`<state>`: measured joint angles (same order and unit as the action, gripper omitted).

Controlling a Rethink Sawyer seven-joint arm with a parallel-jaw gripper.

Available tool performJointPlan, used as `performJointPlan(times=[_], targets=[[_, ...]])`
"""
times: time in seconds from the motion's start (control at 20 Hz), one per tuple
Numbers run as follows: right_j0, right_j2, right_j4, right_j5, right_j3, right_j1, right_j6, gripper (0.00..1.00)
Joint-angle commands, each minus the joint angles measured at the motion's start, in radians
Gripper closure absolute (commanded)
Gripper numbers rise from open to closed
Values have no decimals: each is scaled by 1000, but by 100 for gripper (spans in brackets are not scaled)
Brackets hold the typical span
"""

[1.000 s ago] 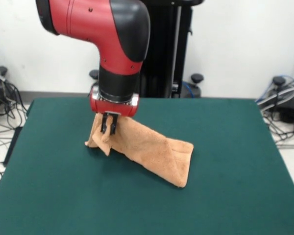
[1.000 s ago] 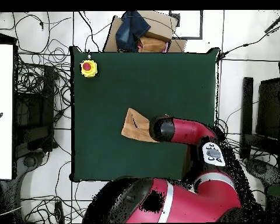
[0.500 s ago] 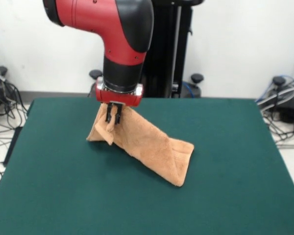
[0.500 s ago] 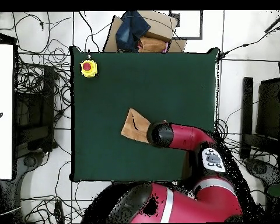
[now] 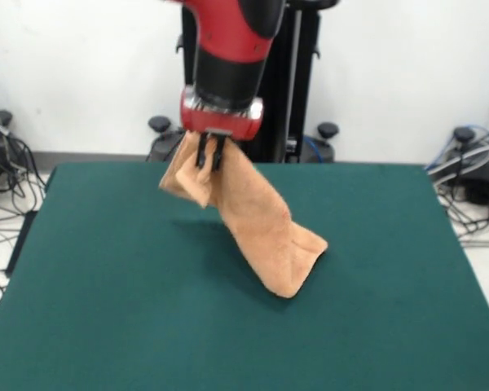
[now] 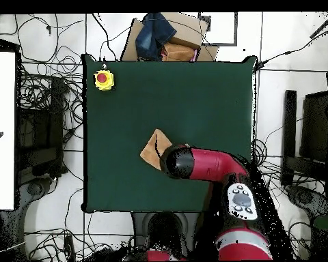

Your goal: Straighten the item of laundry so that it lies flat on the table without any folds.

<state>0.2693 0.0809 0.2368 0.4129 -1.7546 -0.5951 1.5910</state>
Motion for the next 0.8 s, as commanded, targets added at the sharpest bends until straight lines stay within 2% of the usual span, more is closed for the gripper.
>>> performJointPlan(times=[0.05,0.15,0.3,0.4,0.65,0.8], targets=[[-71,30,-68,227,-102,-173,175,100],[-97,46,-71,253,-107,-203,192,100],[-98,40,-73,218,-115,-184,209,100],[-88,34,-61,167,-105,-141,210,100],[-34,9,-19,-38,-61,30,202,100],[-16,1,-10,-116,-53,85,192,100]])
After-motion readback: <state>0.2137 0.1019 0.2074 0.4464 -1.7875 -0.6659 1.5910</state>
